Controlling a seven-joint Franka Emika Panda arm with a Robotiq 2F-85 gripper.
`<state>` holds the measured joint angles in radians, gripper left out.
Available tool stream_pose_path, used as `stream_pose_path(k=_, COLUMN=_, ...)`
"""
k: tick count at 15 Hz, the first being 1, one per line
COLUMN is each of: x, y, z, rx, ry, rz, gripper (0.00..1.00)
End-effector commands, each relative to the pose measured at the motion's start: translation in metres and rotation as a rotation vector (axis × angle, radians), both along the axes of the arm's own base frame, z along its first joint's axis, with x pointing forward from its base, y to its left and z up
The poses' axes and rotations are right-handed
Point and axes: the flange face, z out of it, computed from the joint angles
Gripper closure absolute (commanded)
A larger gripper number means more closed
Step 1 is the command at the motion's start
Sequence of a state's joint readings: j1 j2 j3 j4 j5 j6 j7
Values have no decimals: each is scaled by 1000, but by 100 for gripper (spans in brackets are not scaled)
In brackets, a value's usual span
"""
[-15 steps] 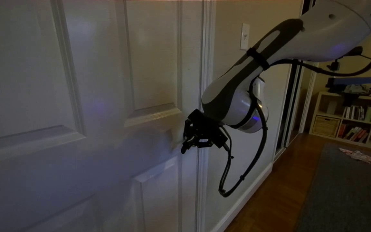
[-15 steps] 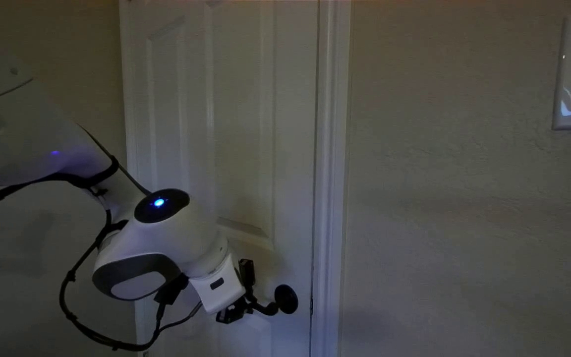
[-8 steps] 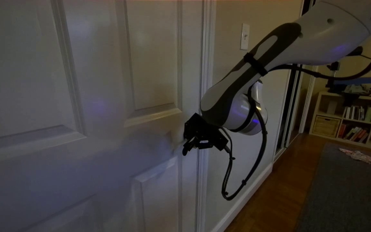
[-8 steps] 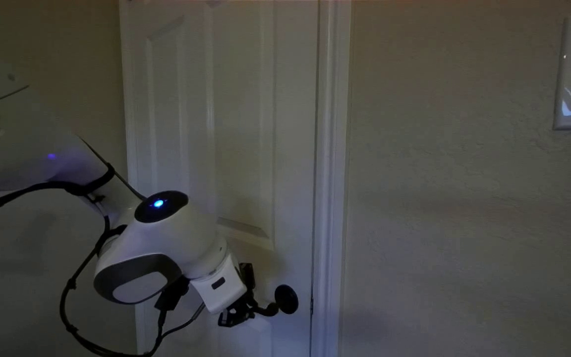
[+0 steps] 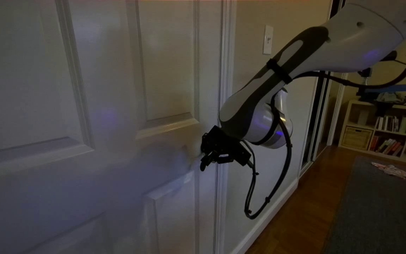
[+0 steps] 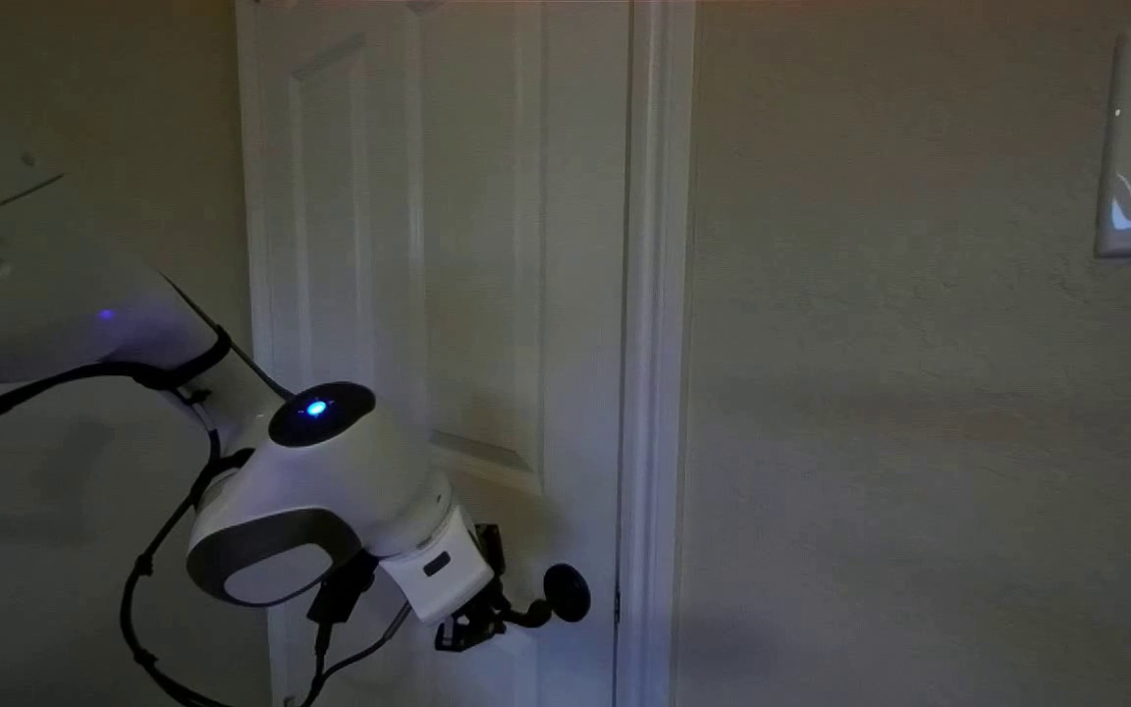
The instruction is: Push the door handle down and open the door
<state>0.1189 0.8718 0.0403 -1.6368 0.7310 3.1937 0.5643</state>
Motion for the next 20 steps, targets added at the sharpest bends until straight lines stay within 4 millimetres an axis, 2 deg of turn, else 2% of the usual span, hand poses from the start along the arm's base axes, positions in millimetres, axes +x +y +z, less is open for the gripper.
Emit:
stream_pose_path(k=1, x=-46, y=-29, z=-48, rx=-3, ry=144, rz=-35, gripper=90)
stream_pose_path(k=11, x=-48, y=-30, z=-48, rx=-9, ry=136, rz=-53, gripper=91)
stream_pose_path(k=14, x=-52, y=-16, z=-28, rx=41, ry=138, rz=13, gripper=91)
stream_pose_path(k=18, x=-51, y=-13, z=-3, rx=96, ry=128, rz=62, gripper=91)
stream_pose_path(k=20, x=-63, y=-15, z=-1, rx=126, ry=166, rz=62, gripper=91)
